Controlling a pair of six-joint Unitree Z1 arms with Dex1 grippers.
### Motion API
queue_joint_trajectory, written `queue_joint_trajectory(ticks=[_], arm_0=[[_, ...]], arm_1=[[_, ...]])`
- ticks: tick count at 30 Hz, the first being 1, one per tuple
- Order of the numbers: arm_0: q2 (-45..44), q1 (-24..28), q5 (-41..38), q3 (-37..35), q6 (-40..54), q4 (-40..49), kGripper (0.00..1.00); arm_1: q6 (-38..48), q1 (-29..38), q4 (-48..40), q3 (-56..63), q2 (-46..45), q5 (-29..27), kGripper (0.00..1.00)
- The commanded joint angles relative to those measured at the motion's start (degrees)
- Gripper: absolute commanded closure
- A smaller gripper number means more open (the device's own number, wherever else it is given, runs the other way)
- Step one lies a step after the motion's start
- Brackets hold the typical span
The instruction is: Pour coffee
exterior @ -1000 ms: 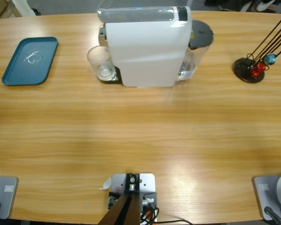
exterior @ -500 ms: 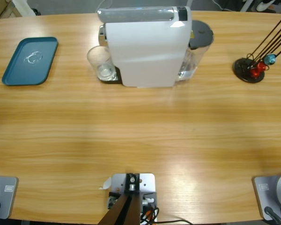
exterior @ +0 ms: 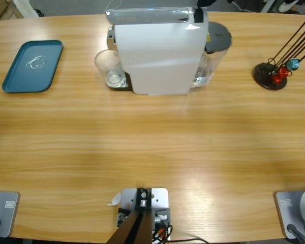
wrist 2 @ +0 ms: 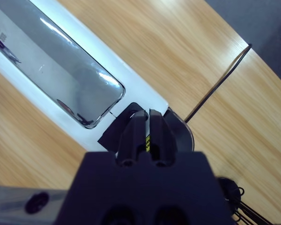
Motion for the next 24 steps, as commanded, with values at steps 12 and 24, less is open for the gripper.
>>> queue_joint_trajectory(ticks=[12,24], arm_0=[[1.4,0.6,0.5,2.1,-0.5,-0.7,0.128],[1.5,0.6,0.5,2.1,-0.5,-0.8,0.128]], arm_1=[[0.4,2.7,2.0,-1.3,2.8,0.1,1.000],[-0.1,2.6,2.5,-1.7,1.0,-2.1,1.000]])
